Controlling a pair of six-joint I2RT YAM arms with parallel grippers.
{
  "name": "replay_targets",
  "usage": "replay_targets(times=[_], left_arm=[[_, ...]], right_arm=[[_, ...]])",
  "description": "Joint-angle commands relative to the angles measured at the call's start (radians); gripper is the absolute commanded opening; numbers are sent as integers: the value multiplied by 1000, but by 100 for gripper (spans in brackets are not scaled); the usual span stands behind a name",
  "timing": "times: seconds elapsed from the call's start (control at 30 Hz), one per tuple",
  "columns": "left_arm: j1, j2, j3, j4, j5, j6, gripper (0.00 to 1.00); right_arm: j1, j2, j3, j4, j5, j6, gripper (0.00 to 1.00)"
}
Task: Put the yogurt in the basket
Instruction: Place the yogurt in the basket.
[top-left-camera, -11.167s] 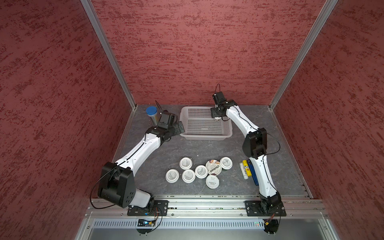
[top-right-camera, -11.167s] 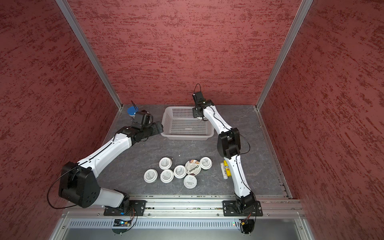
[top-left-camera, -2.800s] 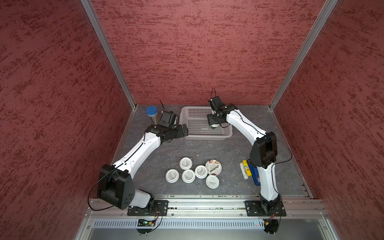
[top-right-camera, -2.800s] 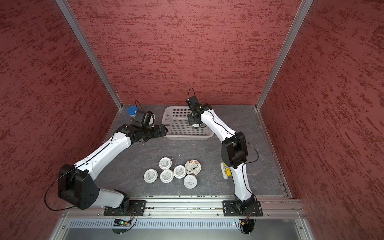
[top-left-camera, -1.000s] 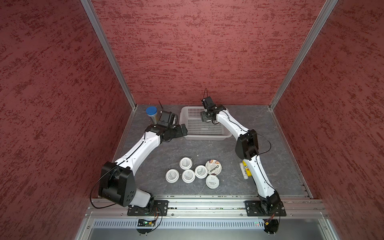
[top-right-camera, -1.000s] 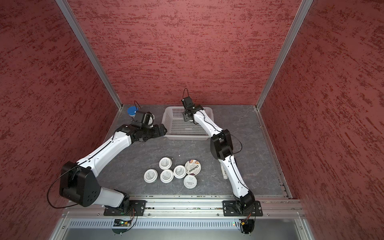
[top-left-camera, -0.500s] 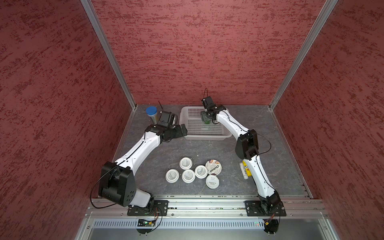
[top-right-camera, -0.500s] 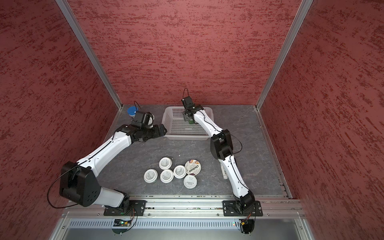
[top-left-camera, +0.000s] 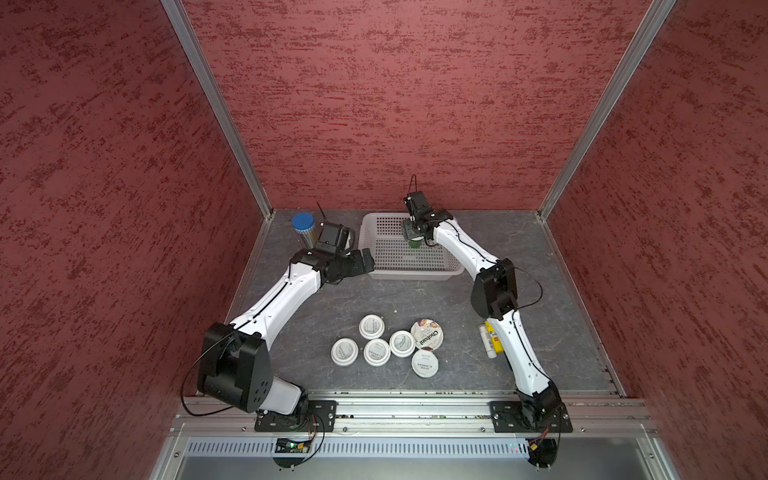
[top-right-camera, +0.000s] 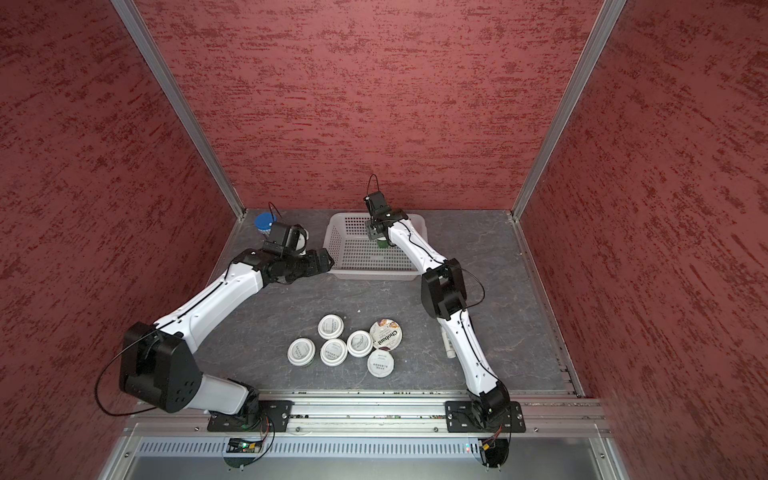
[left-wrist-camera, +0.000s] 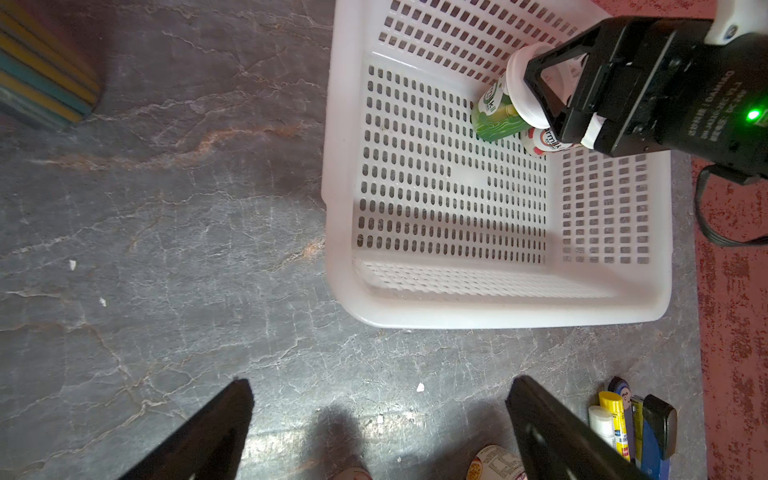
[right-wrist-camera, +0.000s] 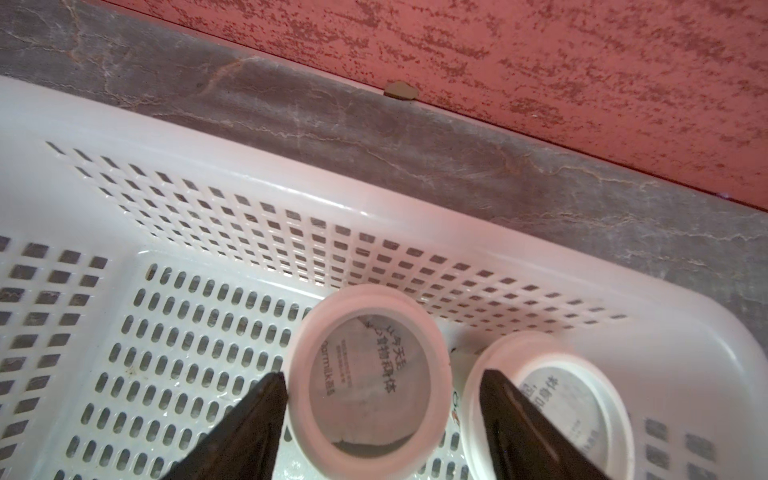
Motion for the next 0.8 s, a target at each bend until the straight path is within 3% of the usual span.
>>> replay_targets(times=[0.0,0.3,0.77], left_arm=[[9,-1,-8,20,-1,-3,100],[11,-6,-8,22,2,-3,100],[22,-28,2,-9,-22,19,100]], right_arm=[[-9,23,27,14,22,2,79],[-11,-17,-15,26,27,-5,80],[22,-156,-84,26,-76,11,82]])
